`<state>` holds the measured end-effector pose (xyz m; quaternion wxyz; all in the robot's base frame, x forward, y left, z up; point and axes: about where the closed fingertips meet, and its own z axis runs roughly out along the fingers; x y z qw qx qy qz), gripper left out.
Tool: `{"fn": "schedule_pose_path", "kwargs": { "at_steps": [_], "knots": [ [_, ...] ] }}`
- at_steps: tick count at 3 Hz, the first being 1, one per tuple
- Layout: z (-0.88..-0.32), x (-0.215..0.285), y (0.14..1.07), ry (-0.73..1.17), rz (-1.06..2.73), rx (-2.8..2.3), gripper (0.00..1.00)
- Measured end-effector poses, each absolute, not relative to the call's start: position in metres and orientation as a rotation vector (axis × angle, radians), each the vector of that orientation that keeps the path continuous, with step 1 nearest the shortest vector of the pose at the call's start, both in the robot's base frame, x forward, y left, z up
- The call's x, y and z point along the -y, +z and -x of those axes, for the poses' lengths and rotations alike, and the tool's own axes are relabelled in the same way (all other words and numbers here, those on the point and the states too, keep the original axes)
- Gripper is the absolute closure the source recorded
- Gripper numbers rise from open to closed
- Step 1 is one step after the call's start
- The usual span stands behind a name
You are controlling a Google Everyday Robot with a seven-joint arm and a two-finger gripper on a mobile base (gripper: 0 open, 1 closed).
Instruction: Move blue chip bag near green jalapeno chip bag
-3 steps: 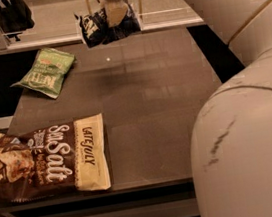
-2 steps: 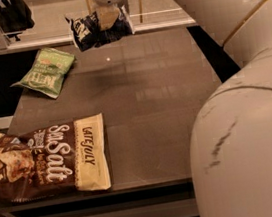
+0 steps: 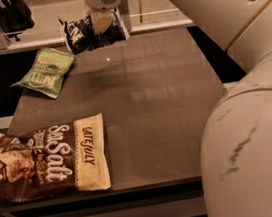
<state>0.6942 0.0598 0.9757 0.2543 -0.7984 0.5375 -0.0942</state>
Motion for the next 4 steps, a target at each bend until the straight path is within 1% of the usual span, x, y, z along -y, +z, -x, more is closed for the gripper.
{"fn": "schedule_pose_path", "kwargs": {
  "at_steps": [1, 4],
  "knots": [
    [-0.7, -0.071, 0.966, -0.273, 2.166, -1.445, 1.0],
    [-0.705, -0.14, 0.936, -0.244, 2.183, -1.276, 1.0]
  ]
}}
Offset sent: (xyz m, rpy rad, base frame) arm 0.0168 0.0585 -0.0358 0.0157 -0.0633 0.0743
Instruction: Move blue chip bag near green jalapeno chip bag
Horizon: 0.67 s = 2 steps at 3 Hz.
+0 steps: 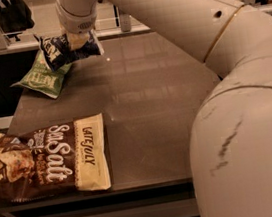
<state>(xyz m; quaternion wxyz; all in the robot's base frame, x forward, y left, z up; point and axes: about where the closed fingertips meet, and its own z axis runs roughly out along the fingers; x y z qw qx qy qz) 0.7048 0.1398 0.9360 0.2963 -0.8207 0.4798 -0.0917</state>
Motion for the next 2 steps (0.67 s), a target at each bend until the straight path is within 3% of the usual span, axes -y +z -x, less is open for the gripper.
{"fn": "schedule_pose_path", "kwargs": {
  "at_steps": [2],
  "knots": [
    [-0.7, -0.177, 0.924, -0.196, 2.165, -1.171, 1.0]
  ]
}}
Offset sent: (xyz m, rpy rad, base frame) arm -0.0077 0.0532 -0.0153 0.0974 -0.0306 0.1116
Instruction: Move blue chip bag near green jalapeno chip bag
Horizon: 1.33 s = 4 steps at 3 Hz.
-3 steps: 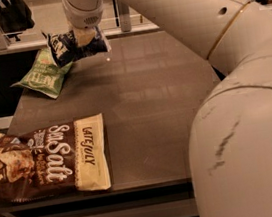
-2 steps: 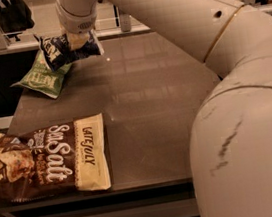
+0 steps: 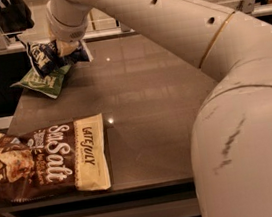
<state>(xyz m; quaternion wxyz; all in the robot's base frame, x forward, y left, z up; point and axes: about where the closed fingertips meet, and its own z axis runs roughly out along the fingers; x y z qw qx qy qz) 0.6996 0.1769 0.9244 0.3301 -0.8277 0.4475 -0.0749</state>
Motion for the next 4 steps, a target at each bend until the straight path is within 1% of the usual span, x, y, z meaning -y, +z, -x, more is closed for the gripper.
{"fn": "schedule_pose_path", "kwargs": {
  "at_steps": [1, 2, 4],
  "knots": [
    [-0.6982, -0.1862, 0.9188, -0.167, 2.159, -1.16, 0.81],
    [-0.6976, -0.1903, 0.9156, -0.15, 2.159, -1.159, 0.59],
    [-0.6983, -0.1885, 0.9141, -0.146, 2.161, -1.169, 0.11]
  ]
}}
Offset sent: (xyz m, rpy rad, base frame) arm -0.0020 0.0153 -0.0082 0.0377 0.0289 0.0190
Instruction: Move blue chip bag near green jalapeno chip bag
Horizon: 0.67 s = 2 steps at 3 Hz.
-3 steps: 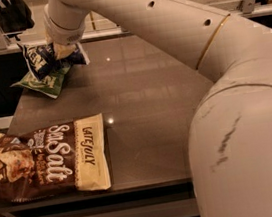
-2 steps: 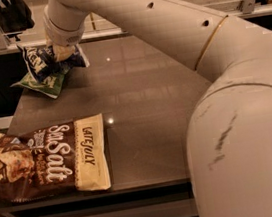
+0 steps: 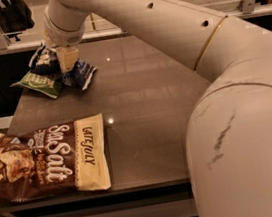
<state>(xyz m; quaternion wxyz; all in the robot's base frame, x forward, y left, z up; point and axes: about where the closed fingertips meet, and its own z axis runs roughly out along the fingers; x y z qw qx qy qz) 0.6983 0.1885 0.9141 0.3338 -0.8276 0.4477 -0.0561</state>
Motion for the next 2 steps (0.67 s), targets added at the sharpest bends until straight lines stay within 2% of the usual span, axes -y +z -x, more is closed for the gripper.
{"fn": "schedule_pose_path", "kwargs": {
  "at_steps": [1, 2],
  "knots": [
    [-0.6987, -0.1865, 0.9149, -0.151, 2.158, -1.17, 0.0],
    [-0.6985, -0.1861, 0.9153, -0.144, 2.153, -1.167, 0.0]
  ]
}}
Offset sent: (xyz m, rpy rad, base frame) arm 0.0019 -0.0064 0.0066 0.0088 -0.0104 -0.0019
